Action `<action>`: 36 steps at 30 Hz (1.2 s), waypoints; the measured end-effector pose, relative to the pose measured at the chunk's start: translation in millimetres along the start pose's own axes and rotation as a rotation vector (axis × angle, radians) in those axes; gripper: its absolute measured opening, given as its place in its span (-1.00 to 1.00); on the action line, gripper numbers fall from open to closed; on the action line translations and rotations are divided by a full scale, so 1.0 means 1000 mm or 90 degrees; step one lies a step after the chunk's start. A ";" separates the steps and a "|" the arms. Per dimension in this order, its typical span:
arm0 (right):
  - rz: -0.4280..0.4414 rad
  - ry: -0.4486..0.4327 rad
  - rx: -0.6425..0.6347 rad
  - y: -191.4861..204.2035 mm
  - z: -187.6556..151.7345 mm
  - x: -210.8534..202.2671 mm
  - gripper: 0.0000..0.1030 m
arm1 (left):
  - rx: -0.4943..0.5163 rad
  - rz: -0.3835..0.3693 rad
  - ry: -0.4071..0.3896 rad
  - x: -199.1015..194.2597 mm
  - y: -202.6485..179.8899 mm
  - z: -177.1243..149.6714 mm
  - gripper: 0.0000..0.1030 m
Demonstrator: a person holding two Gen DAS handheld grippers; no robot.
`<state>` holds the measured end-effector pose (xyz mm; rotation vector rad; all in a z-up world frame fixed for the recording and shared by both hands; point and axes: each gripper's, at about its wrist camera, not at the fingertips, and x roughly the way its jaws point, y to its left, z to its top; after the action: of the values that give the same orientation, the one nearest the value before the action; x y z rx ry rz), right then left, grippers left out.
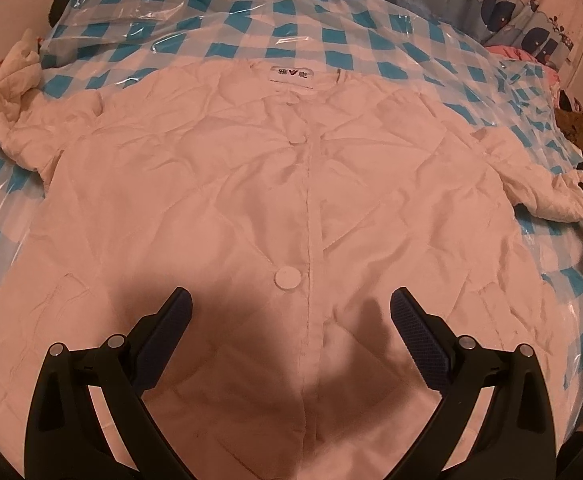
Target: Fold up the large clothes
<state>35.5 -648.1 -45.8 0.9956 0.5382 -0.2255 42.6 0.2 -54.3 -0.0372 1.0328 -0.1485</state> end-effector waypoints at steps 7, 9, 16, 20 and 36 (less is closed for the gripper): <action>0.023 -0.031 0.039 0.015 0.015 -0.013 -0.81 | -0.063 0.002 -0.067 -0.040 0.041 0.018 0.86; 0.053 -0.041 0.035 0.043 0.012 -0.012 -0.81 | -0.090 0.013 -0.095 -0.057 0.063 0.024 0.86; 0.213 -0.011 -0.153 0.258 -0.047 0.010 -0.81 | -0.293 0.042 -0.166 -0.091 0.172 0.016 0.85; 0.280 0.053 -0.268 0.373 -0.131 0.042 -0.81 | -0.329 0.054 -0.190 -0.102 0.199 0.010 0.85; 0.172 0.418 -0.530 0.398 -0.445 0.199 0.25 | -0.311 -0.003 -0.190 -0.108 0.215 -0.001 0.85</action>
<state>225.3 -48.0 -48.9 0.2882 0.9751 0.5602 10.1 228.3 15.6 -0.4920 0.7504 0.1071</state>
